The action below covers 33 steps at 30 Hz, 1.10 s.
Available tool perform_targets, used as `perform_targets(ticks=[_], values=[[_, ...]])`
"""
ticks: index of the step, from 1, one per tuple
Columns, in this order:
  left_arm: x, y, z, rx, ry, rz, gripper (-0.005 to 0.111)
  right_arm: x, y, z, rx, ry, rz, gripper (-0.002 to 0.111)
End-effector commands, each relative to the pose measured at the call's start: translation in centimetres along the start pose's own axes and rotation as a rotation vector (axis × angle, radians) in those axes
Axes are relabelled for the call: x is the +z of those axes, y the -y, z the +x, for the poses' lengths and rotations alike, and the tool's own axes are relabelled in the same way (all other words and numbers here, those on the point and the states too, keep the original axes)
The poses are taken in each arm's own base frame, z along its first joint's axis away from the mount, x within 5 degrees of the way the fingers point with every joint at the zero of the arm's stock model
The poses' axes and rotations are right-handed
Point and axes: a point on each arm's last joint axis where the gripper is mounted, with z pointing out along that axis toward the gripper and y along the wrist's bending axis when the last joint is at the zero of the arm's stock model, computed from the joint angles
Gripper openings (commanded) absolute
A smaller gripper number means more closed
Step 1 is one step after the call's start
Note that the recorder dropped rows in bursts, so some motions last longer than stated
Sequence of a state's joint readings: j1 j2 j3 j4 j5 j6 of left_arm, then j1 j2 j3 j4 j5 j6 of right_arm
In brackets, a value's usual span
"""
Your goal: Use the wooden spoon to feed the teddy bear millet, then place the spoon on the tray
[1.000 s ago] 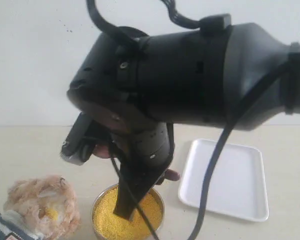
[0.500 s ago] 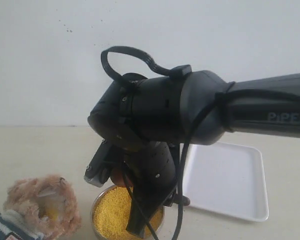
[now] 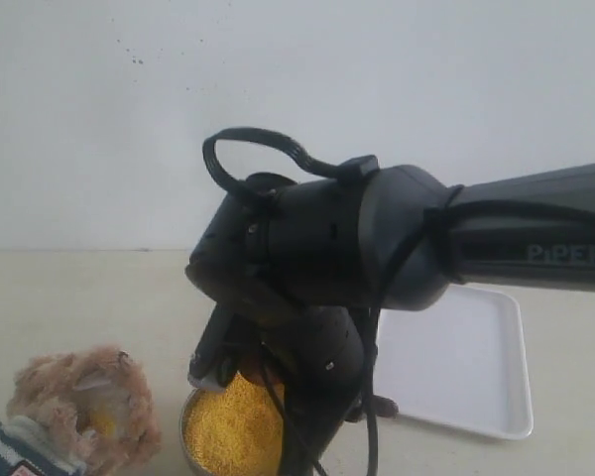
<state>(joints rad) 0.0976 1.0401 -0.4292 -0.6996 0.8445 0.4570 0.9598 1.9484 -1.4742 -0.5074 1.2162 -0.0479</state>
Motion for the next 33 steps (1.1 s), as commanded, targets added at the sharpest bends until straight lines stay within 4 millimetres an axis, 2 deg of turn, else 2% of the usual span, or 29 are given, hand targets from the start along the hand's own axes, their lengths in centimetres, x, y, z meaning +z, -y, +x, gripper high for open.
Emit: perform_targets(ticks=[1, 9, 16, 22, 33], values=[[-0.2, 0.2, -0.3, 0.001, 0.027, 0.008, 0.004, 1.1, -0.3, 0.8, -0.033, -0.05, 0.024, 0.004], [-0.2, 0.2, -0.3, 0.001, 0.027, 0.008, 0.004, 1.1, -0.1, 0.9, -0.035, -0.053, 0.048, 0.004], [-0.2, 0.2, -0.3, 0.001, 0.027, 0.008, 0.004, 0.5, -1.5, 0.1, -0.117, -0.038, 0.093, 0.004], [-0.2, 0.2, -0.3, 0.001, 0.027, 0.008, 0.004, 1.4, -2.8, -0.7, -0.158, -0.058, 0.135, 0.004], [-0.2, 0.2, -0.3, 0.001, 0.027, 0.008, 0.004, 1.4, -4.2, -0.9, -0.129, -0.057, 0.056, 0.004]])
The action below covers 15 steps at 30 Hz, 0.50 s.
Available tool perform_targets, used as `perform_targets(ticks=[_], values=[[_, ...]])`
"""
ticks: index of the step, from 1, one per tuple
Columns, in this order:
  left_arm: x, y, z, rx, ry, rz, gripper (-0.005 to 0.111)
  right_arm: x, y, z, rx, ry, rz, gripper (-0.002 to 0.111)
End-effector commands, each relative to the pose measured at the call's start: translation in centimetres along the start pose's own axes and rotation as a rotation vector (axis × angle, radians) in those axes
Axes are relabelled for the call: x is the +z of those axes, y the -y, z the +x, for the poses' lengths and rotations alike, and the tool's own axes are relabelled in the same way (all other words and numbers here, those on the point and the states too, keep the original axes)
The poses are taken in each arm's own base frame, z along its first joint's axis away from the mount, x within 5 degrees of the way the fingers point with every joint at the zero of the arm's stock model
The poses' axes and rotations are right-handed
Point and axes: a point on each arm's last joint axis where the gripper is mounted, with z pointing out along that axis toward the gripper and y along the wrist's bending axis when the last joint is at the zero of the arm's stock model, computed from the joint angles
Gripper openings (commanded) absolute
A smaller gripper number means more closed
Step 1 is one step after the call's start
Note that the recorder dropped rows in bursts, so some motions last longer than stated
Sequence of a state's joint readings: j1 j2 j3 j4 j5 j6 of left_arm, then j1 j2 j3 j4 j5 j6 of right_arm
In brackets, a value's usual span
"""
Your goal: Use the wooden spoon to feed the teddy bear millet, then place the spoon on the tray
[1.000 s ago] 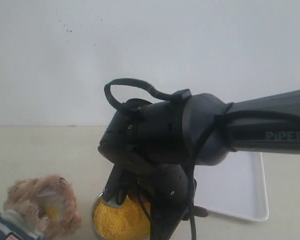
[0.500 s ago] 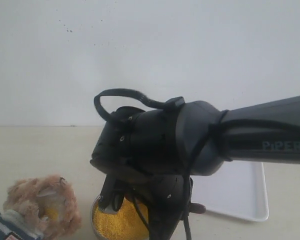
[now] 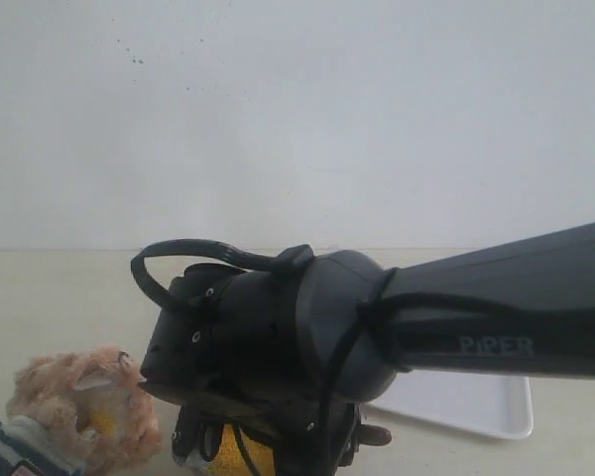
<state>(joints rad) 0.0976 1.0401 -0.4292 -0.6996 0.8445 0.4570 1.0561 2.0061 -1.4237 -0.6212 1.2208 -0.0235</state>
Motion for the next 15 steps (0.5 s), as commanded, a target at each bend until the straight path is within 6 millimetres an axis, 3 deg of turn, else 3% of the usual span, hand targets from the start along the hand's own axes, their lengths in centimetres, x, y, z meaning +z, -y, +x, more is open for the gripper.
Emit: perform_targets(ticks=[1, 15], values=[[-0.2, 0.2, -0.3, 0.001, 0.027, 0.008, 0.004, 0.0, -0.5, 0.0, 0.033, -0.002, -0.047, 0.004], [-0.2, 0.2, -0.3, 0.001, 0.027, 0.008, 0.004, -1.0, -1.0, 0.4, 0.145, 0.022, -0.159, 0.004]])
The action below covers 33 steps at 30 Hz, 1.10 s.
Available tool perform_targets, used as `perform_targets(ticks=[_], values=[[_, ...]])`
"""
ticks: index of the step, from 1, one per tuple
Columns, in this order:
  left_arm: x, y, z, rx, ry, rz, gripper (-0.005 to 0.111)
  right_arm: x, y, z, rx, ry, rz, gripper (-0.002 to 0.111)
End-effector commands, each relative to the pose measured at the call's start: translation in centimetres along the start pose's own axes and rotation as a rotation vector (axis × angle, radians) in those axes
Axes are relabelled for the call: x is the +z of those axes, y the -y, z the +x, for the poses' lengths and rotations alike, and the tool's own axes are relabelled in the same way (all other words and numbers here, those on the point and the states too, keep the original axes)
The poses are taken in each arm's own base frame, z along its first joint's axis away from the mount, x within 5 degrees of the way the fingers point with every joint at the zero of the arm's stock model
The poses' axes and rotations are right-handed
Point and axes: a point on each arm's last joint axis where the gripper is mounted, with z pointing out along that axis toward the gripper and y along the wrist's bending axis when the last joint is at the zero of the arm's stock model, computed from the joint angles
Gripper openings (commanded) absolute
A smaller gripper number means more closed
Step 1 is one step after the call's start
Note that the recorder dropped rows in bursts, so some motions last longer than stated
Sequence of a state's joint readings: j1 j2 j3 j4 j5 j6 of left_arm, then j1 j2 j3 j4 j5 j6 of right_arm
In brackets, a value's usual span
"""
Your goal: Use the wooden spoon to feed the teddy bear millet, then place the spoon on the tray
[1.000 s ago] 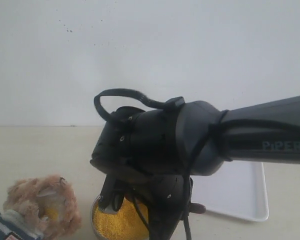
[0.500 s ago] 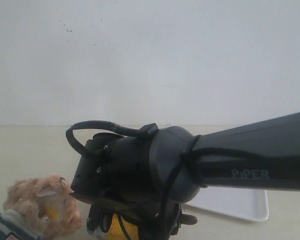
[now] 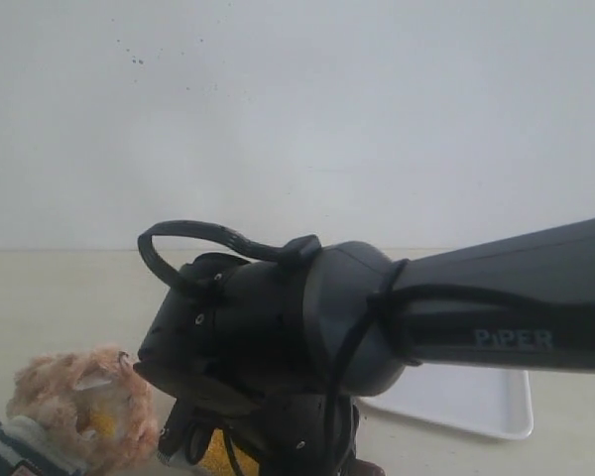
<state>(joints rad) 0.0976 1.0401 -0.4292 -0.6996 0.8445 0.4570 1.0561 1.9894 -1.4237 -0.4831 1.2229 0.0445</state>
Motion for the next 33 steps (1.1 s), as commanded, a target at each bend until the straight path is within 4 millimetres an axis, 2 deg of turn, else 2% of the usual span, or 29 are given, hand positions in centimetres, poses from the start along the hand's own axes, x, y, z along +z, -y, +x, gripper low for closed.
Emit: perform_targets(ticks=[1, 5, 9, 15, 23, 33], values=[[-0.2, 0.2, -0.3, 0.001, 0.027, 0.008, 0.004, -0.4, -0.3, 0.2, 0.027, 0.016, -0.045, 0.004], [-0.2, 0.2, -0.3, 0.001, 0.027, 0.008, 0.004, -0.2, 0.0, 0.2, 0.06, 0.023, -0.068, 0.004], [-0.2, 0.2, -0.3, 0.001, 0.027, 0.008, 0.004, 0.3, 1.2, 0.6, 0.16, 0.026, -0.167, 0.004], [-0.2, 0.2, -0.3, 0.001, 0.027, 0.008, 0.004, -0.4, 2.5, 1.0, 0.235, 0.107, -0.292, 0.004], [-0.2, 0.2, -0.3, 0.001, 0.027, 0.008, 0.004, -0.1, 3.4, 1.7, 0.278, 0.078, -0.343, 0.004], [-0.2, 0.2, -0.3, 0.001, 0.027, 0.008, 0.004, 0.6, 4.8, 2.2, 0.398, 0.108, -0.59, 0.004]])
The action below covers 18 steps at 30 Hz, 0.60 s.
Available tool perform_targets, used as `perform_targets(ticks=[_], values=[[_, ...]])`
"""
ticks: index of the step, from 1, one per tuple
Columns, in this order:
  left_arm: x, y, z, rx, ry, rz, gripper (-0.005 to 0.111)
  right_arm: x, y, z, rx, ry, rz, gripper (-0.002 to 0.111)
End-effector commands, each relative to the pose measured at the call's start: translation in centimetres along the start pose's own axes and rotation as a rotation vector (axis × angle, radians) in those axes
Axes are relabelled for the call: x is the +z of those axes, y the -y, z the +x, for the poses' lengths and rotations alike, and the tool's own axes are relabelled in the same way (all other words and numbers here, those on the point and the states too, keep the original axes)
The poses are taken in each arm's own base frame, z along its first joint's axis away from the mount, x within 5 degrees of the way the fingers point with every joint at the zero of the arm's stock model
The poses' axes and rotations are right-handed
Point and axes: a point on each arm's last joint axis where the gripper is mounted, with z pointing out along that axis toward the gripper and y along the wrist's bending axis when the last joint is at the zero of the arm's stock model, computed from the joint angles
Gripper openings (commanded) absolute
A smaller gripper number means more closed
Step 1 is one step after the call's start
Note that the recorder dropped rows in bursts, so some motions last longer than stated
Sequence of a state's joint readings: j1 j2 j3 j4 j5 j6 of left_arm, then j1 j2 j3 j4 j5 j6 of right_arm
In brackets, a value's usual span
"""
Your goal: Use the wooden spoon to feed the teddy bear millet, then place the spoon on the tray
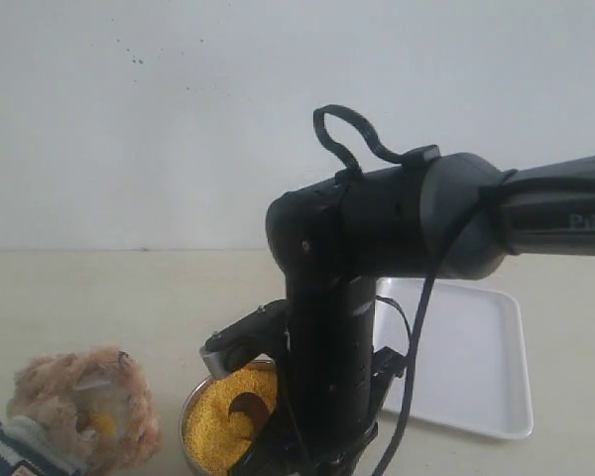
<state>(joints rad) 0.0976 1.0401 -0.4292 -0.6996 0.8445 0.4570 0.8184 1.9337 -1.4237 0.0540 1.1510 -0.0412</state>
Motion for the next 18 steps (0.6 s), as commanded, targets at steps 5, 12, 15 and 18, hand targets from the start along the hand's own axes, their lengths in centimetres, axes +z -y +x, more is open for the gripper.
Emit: perform_targets(ticks=[5, 12, 15, 18], values=[[-0.2, 0.2, -0.3, 0.001, 0.027, 0.008, 0.004, -0.8, 1.2, 0.0, 0.055, 0.046, -0.157, 0.004], [-0.2, 0.2, -0.3, 0.001, 0.027, 0.008, 0.004, -1.2, 2.7, 0.1, 0.098, 0.072, -0.262, 0.004], [-0.2, 0.2, -0.3, 0.001, 0.027, 0.008, 0.004, -2.1, 2.3, 0.1, 0.049, 0.112, -0.303, 0.004], [-0.2, 0.2, -0.3, 0.001, 0.027, 0.008, 0.004, -3.1, 2.2, 0.3, 0.04, 0.147, -0.302, 0.004]])
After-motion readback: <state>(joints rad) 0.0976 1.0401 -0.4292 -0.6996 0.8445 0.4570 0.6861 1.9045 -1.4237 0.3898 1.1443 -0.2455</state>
